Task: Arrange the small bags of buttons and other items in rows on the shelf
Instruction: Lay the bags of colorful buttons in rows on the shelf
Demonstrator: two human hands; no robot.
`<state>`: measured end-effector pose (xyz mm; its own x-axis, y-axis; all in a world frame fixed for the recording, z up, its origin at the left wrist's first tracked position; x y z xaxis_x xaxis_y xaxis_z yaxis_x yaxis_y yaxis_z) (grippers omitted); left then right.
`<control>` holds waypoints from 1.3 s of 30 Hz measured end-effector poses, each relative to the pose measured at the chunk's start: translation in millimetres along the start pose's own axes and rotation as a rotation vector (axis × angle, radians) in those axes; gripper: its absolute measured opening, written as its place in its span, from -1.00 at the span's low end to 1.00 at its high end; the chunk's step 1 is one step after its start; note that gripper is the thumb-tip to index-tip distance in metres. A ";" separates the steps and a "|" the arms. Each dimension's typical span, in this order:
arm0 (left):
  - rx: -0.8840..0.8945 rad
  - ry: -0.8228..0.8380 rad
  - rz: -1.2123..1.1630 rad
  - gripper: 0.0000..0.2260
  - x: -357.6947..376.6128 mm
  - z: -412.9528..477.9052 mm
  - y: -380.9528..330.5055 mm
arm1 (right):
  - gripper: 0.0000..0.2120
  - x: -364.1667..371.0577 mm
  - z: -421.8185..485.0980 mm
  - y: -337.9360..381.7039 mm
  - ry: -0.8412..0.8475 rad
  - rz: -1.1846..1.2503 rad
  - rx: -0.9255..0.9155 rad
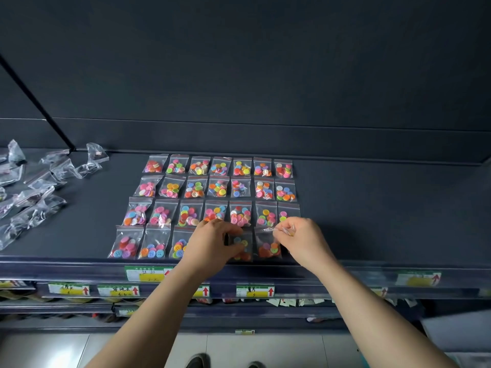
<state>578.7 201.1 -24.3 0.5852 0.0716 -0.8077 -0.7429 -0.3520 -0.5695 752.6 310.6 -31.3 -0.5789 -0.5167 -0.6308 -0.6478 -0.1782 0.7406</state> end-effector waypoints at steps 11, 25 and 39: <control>0.159 -0.010 0.040 -0.75 10.0 7.9 -33.9 | -0.81 -2.5 -9.8 -7.2 0.037 -0.179 -0.094; 0.111 0.078 -0.363 -0.71 17.8 10.7 -60.4 | -0.77 -35.7 -19.6 -13.4 0.183 0.954 0.041; -0.016 0.083 -0.851 -0.88 25.4 18.6 -79.8 | -0.85 -45.4 -27.1 -26.2 0.081 0.657 0.032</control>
<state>646.8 248.4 -2.1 0.9640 0.2494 -0.0919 -0.0353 -0.2225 -0.9743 809.3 316.1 -15.8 -0.8206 -0.5707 -0.0300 -0.1879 0.2199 0.9573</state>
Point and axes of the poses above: each hand's wrist, its own z-axis towards the middle knuckle, its own x-axis out of the palm, y = z × x, the point moved 3 cm from there along z, towards the middle knuckle, and after that the axes turned 4 degrees about y, right-handed, at the moved point
